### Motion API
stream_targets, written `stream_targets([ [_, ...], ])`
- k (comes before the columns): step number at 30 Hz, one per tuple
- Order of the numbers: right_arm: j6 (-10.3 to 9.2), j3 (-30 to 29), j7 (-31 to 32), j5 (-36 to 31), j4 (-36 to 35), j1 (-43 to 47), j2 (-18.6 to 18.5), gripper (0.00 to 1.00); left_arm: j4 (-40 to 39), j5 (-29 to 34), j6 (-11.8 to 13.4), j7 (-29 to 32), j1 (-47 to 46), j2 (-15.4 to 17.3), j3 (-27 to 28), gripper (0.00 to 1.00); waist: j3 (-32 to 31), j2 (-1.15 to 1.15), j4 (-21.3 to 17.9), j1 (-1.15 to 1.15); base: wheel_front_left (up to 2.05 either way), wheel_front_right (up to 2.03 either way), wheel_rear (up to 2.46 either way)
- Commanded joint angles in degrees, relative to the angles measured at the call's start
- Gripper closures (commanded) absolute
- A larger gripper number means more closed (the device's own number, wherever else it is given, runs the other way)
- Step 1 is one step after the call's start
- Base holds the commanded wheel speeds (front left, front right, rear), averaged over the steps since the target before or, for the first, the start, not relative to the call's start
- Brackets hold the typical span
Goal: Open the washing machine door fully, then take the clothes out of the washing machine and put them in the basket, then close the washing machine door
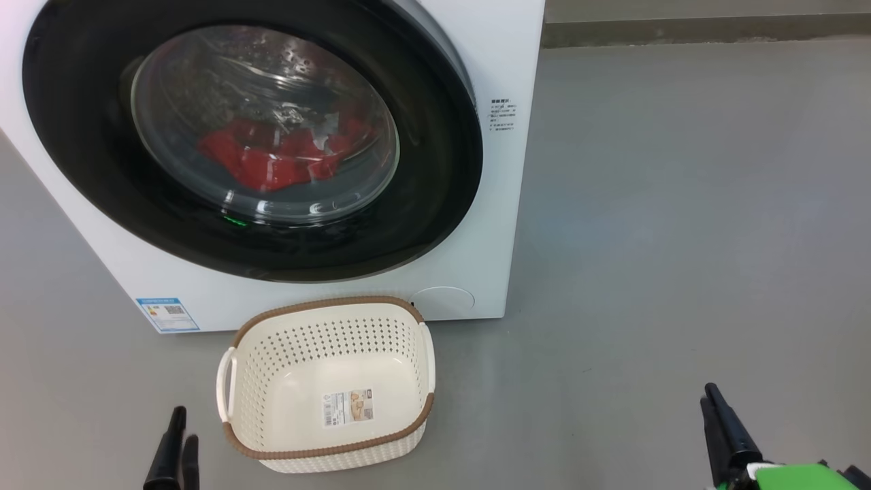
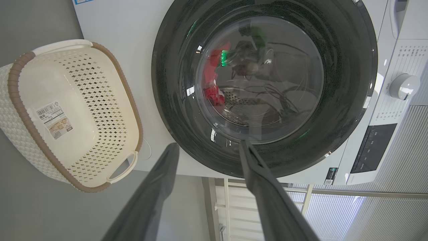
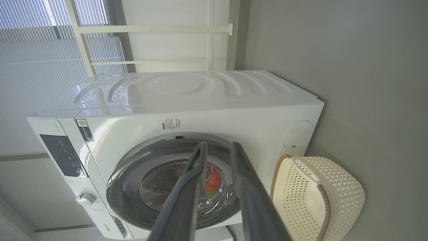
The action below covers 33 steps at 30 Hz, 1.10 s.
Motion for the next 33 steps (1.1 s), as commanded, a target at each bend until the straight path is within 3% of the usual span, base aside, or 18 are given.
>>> stream_targets([
  [1,0.00,0.25,-0.47,-0.15,-1.53,-0.94,-0.34,0.00,-1.48,0.21,-0.03,-0.38,-1.18,0.48,0.14,0.00,0.02,0.00,0.02,0.01,0.00,0.00,0.00],
  [5,0.00,0.44,-1.14,-1.14,-1.95,-0.63,-0.36,0.00,-2.11,0.69,-0.03,-1.03,-1.06,0.69,-0.16,0.00,-0.15,0.00,0.14,0.13,0.00,0.00,0.00],
  [10,0.01,0.75,-1.98,-4.41,-2.64,-0.15,-0.66,0.00,-2.80,2.62,-0.04,-2.01,-0.77,1.52,-0.90,0.00,-0.08,0.00,0.28,0.01,0.00,0.00,0.00],
  [33,0.02,2.73,-5.67,-20.73,-4.18,1.48,-1.00,0.00,-5.35,22.13,-0.07,-5.77,0.46,1.89,-2.45,0.00,-0.74,0.00,1.02,0.00,0.00,0.00,0.00],
])
